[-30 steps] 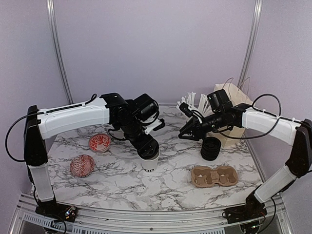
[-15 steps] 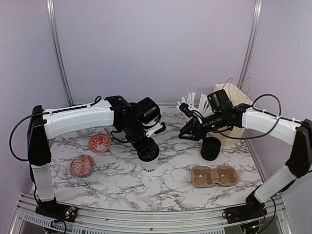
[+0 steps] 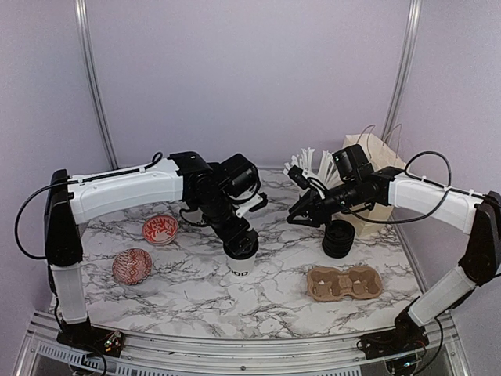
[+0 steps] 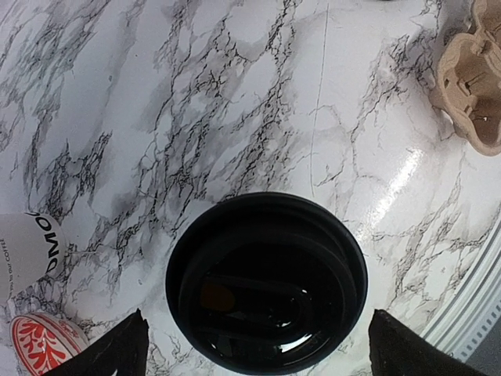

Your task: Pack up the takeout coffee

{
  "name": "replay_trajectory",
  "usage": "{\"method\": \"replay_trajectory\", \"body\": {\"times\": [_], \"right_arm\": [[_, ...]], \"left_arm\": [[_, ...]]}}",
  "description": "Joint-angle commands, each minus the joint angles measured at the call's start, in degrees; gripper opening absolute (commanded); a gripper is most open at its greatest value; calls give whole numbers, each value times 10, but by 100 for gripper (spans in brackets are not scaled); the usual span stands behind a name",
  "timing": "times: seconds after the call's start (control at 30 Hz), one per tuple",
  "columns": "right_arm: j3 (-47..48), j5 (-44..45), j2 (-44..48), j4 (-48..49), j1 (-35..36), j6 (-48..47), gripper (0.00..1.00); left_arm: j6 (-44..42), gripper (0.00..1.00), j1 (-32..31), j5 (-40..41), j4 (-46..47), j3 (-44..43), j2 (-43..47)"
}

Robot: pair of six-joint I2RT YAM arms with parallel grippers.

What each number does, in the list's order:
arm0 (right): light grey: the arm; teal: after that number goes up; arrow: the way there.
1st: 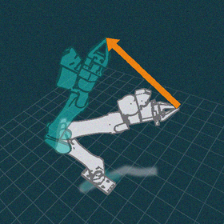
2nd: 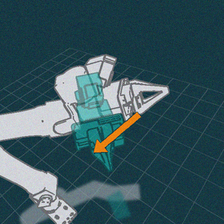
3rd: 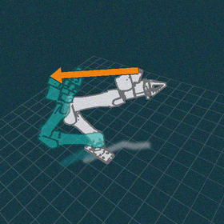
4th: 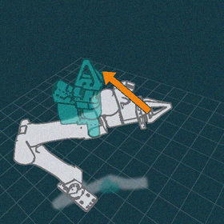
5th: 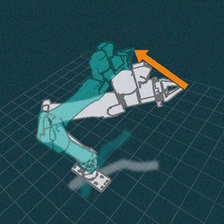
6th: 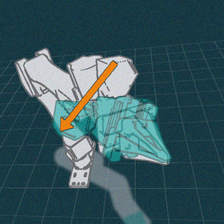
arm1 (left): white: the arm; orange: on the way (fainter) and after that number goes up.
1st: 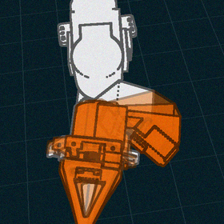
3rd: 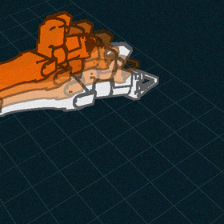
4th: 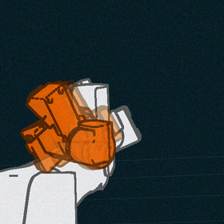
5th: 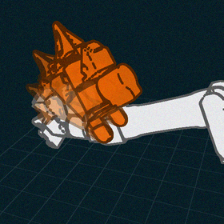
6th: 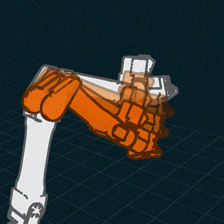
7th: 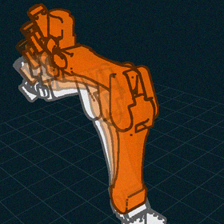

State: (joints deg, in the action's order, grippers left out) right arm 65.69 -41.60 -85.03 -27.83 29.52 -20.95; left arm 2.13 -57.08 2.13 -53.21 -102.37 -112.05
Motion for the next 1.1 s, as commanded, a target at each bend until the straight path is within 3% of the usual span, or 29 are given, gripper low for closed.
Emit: {"method": "replay_trajectory", "body": {"times": [0.0,0.1,0.27,0.53,0.8,1.07], "right_arm": [[8,13,5,4,5,27,37],[12,-13,-14,4,5,70,35],[33,-75,-71,-16,24,113,35],[85,-115,-167,-53,55,151,33],[112,-174,-209,-55,55,173,32],[141,-192,-247,-68,55,173,32]], "left_arm": [[13,99,-4,58,-11,2,70],[92,99,7,85,31,47,125],[205,99,25,26,147,166,185],[345,89,43,-16,352,350,257],[419,81,83,-56,471,447,279],[428,70,97,-120,527,451,243]]}}
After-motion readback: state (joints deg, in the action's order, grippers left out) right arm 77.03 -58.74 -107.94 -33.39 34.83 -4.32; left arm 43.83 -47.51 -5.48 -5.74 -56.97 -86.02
